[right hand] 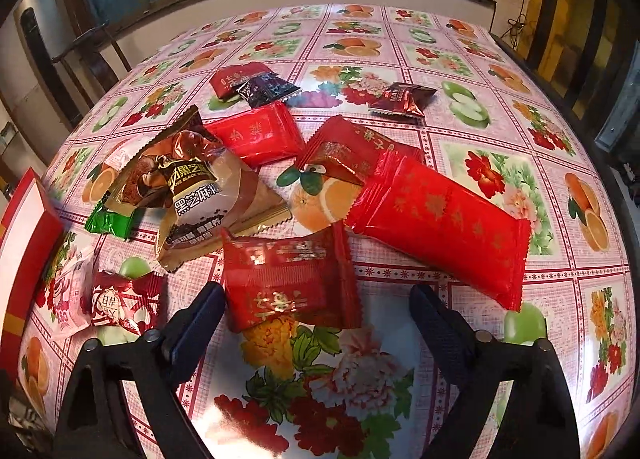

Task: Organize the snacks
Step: 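Move both tools toward the scattered snack packets on the table, then grasp the small red packet with the right gripper while the left grasps the pink Lotso bag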

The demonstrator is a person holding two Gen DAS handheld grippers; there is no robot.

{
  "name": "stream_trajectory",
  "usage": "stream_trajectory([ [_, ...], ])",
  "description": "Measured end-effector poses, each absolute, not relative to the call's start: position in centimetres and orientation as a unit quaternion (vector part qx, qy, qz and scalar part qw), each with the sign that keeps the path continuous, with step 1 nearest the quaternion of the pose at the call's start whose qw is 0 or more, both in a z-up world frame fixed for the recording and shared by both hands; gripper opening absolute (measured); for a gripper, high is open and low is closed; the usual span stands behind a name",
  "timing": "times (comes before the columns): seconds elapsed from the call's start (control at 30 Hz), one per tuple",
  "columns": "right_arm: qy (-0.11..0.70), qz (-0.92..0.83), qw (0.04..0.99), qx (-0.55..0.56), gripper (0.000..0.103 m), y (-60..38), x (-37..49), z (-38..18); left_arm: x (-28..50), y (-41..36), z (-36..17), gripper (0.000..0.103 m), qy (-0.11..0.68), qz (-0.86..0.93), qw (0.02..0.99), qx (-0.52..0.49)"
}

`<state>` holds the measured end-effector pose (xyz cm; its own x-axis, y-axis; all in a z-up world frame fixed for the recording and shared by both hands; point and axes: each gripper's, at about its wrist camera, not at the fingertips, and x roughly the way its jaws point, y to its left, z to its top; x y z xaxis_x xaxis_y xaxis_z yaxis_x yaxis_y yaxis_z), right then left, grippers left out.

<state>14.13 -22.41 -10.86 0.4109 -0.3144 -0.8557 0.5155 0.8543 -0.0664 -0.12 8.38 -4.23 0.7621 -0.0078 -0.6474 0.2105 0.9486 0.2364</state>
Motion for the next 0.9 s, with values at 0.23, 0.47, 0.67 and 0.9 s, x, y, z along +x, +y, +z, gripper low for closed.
stream_trajectory([
  [0.23,0.489,-0.240,0.834,0.090,0.061,-23.0,13.6,-10.3,2.2,6.8,-4.7,0.103,0.394,-0.080,0.908,0.119],
  [0.47,0.481,-0.177,0.848,0.135,0.060,-24.2,9.1,-9.2,6.1,3.4,-6.1,0.103,0.474,-0.054,0.875,0.081],
  [0.67,0.450,-0.172,0.864,0.144,0.060,-25.5,3.1,-8.0,8.5,3.9,-8.2,0.103,0.521,-0.007,0.853,0.019],
  [0.9,0.421,-0.164,0.876,0.168,0.060,-27.5,-0.2,-7.6,9.7,4.5,-10.2,0.096,0.553,0.008,0.833,-0.023],
])
